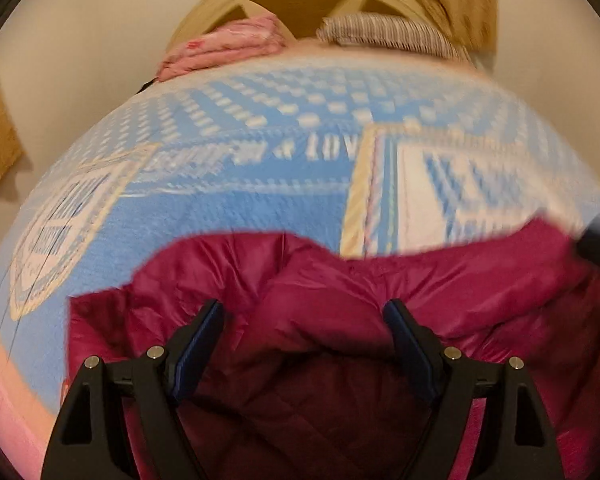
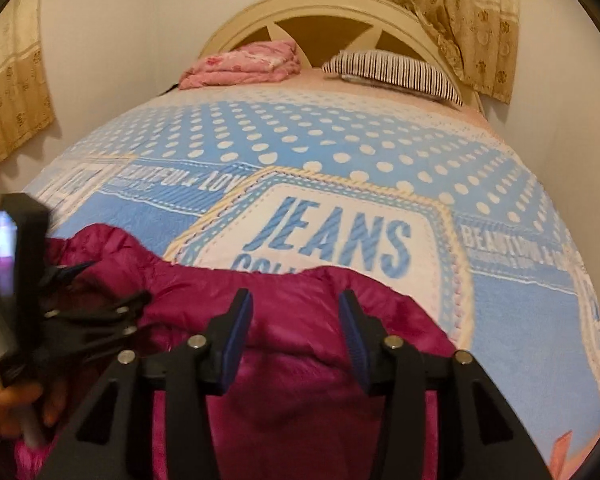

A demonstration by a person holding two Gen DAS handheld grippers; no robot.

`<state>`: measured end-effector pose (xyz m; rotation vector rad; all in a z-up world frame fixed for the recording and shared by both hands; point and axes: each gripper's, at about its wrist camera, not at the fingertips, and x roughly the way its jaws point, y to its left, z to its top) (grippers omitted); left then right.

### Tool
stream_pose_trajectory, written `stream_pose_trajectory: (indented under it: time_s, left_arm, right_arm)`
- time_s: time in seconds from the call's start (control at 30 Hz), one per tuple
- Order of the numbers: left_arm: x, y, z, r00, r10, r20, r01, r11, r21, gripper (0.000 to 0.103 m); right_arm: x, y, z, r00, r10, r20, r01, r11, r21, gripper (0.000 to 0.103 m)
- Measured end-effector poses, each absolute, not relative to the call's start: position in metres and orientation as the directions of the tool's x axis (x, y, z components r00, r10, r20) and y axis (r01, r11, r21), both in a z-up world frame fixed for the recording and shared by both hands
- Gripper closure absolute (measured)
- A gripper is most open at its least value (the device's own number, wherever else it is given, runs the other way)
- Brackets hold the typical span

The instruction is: Fold large clothes

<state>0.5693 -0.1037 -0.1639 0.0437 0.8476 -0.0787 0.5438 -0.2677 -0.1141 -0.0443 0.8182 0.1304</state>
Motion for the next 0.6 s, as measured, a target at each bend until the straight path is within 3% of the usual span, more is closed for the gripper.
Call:
stream_pose_trajectory:
  time_s: [0.1,0.3,0.6]
  left_arm:
    - [0.569,-0.107,-0.144,0.674,-0.118,-0.729,0.101,0.993,-0.068,0.021]
    - [0.586,-0.127,-0.187,0.602,-0.071,-0.795,0.106,0.994,-0.009,0.021]
    - [0.580,-0.134,-0.205,0.643,-0.019,-0.766,0.097,0.994,0.056,0.017]
  right_arm:
    - [0.561,-0.263,-0.136,0.652,0.128,-0.747,-0.119,0.991,0.066,0.056]
    - [0.557,-0.263,-0.161,0.641,0.127,-0.757,-0.106,0.991,0.077,0.056]
    - [0.555,-0.268,-0.178,0.636,0.148,-0.757,-0.104,0.989,0.106,0.056]
